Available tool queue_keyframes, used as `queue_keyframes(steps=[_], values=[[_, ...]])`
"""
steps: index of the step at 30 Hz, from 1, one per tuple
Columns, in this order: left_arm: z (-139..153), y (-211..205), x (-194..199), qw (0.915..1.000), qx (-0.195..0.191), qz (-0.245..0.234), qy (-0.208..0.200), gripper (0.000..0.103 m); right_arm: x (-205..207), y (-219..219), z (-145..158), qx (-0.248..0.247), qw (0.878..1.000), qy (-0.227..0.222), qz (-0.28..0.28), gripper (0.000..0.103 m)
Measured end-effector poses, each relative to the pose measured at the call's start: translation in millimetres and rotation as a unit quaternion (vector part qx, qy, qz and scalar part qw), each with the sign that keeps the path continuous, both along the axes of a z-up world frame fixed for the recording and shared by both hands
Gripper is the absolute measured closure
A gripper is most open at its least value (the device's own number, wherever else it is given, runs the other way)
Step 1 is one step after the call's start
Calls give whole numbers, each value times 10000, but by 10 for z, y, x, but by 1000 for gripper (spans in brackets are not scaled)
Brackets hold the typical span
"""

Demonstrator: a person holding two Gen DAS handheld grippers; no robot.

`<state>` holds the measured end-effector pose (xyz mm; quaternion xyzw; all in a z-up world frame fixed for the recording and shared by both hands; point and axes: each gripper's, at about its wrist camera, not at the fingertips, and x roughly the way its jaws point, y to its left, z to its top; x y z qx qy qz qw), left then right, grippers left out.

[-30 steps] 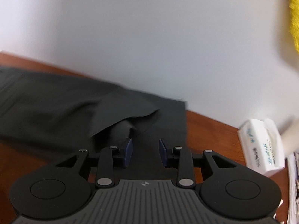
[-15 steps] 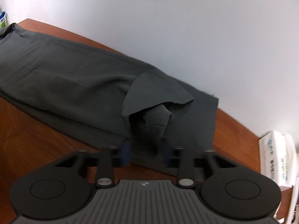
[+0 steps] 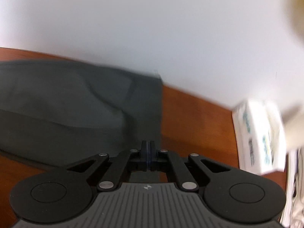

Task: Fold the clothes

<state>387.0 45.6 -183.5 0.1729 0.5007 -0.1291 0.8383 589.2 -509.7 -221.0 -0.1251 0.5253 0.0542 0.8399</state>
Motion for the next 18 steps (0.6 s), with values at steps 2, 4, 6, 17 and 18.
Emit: queue_keyframes(steps=[2, 4, 6, 17, 18], values=[[7, -4, -7, 10000, 18, 6, -7, 35, -55, -63, -32, 223, 9997, 10, -122, 101], [16, -18, -16, 10000, 30, 5, -14, 35, -150, -142, 14, 561, 9983, -93, -156, 76], [21, -31, -15, 10000, 38, -10, -15, 35, -204, -161, 28, 815, 9963, -249, -87, 46], [51, -121, -53, 9998, 154, -79, -19, 35, -49, 143, -164, 988, 9904, -63, 967, 37], [47, -128, -53, 9998, 172, -90, -14, 35, -38, 160, -185, 968, 9895, -75, 1069, 41]])
